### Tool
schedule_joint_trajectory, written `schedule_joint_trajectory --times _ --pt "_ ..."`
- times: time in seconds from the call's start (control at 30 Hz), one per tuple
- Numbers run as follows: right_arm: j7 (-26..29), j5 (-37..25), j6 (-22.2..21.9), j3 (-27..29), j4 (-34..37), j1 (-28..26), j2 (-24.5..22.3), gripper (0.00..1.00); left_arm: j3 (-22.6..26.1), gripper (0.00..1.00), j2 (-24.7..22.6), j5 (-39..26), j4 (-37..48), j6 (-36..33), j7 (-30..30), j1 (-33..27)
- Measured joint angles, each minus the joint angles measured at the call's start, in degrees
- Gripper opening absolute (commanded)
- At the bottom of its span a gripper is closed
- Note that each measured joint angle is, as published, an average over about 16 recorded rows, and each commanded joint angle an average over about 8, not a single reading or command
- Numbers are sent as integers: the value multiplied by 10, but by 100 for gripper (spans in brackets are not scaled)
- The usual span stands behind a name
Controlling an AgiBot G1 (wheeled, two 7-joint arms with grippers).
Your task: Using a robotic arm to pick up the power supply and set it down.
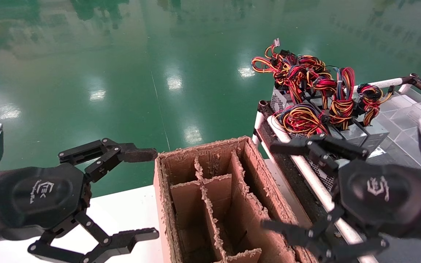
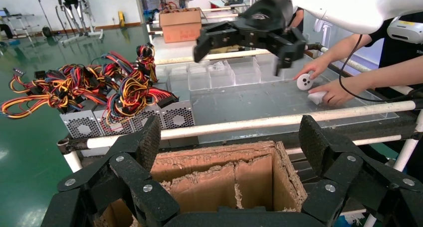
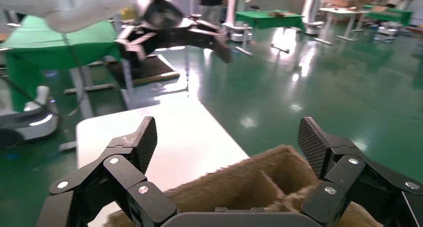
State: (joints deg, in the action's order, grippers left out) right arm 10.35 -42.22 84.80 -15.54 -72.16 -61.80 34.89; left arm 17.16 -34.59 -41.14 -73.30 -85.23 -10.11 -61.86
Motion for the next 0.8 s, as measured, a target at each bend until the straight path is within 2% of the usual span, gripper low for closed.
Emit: schedule_joint_trajectory --times 0.8 --pt "5 5 10 -6 -16 3 2 100 0 100 0 0 0 0 0 0"
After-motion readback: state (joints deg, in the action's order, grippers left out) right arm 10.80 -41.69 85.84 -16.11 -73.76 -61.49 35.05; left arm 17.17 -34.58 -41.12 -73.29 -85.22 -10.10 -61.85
